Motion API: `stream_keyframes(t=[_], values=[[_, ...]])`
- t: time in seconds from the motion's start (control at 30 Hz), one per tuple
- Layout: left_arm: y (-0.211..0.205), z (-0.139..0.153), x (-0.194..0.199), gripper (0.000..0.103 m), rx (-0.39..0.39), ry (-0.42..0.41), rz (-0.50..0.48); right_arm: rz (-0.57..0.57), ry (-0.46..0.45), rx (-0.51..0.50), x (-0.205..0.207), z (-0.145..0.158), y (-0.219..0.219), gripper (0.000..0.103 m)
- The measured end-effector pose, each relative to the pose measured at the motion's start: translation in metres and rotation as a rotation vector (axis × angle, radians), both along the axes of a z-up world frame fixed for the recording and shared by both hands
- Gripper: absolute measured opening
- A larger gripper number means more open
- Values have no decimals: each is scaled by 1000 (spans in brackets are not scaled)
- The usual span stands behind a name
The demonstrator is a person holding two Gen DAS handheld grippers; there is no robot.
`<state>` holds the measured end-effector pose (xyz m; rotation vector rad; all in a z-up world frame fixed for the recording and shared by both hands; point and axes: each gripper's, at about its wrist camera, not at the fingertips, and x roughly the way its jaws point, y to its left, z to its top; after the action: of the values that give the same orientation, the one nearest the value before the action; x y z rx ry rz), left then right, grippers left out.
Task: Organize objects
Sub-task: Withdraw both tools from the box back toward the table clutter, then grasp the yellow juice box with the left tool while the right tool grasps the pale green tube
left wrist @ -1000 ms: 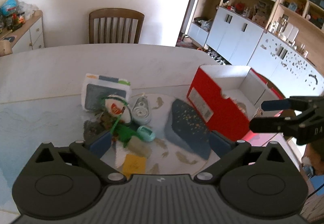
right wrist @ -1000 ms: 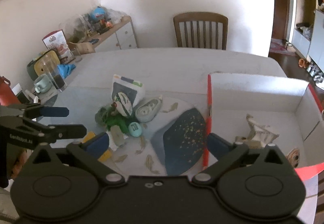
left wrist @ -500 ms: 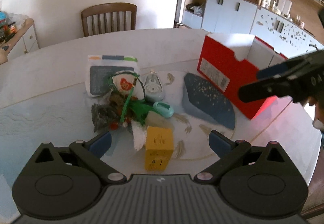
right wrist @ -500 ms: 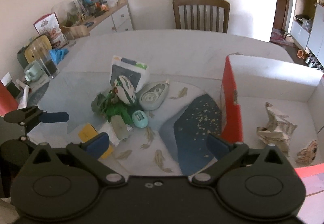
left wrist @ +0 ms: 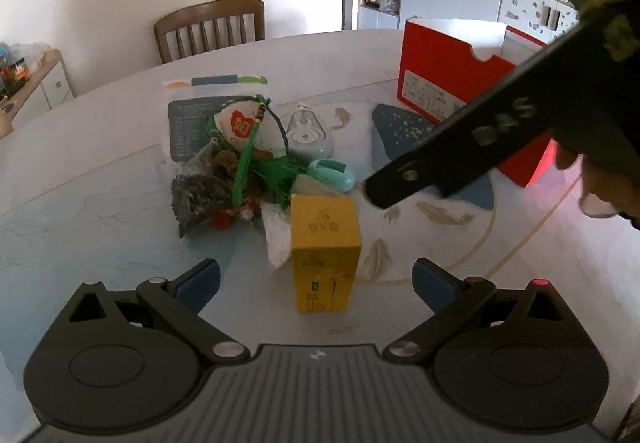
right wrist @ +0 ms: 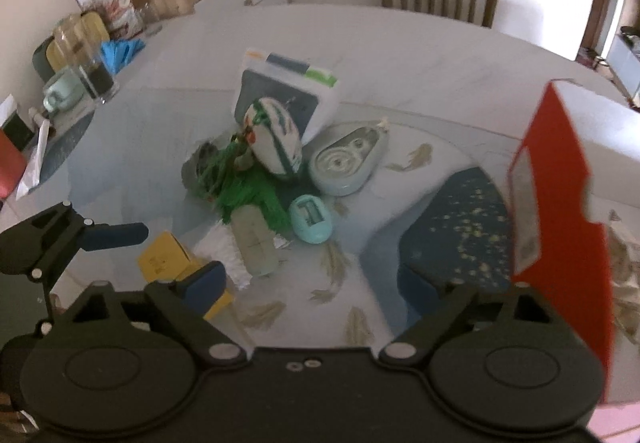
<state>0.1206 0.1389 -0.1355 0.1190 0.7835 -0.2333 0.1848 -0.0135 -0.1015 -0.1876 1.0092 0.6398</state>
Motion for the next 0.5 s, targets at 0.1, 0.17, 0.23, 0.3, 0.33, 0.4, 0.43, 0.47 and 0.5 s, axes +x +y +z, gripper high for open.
stream_keyframes(t=[0.1,0.17,0.23,0.3,0.33,0.4,0.43,0.47,0.5], values=[[0,-3,0,101,8,-4,15,8,26,-4,7,-8,6,82],[2,-4,1,94,-2,0,22,14,41,-5,11,-13,11,78],[3,-5,2,82,0,5,34,23,52,-2,14,-15,15,77],[3,-6,2,67,-1,11,32,28,54,-13,15,-17,20,76],[3,-6,2,65,-5,15,31,30,62,-11,16,-18,22,75],[3,-6,1,58,-10,22,26,31,72,-7,17,-19,25,72],[3,-7,0,56,-11,26,22,30,76,-7,19,-19,27,71],[3,-7,1,53,-15,37,15,29,83,-5,20,-20,28,69],[2,-8,1,52,-12,46,15,28,91,0,21,-21,29,67]])
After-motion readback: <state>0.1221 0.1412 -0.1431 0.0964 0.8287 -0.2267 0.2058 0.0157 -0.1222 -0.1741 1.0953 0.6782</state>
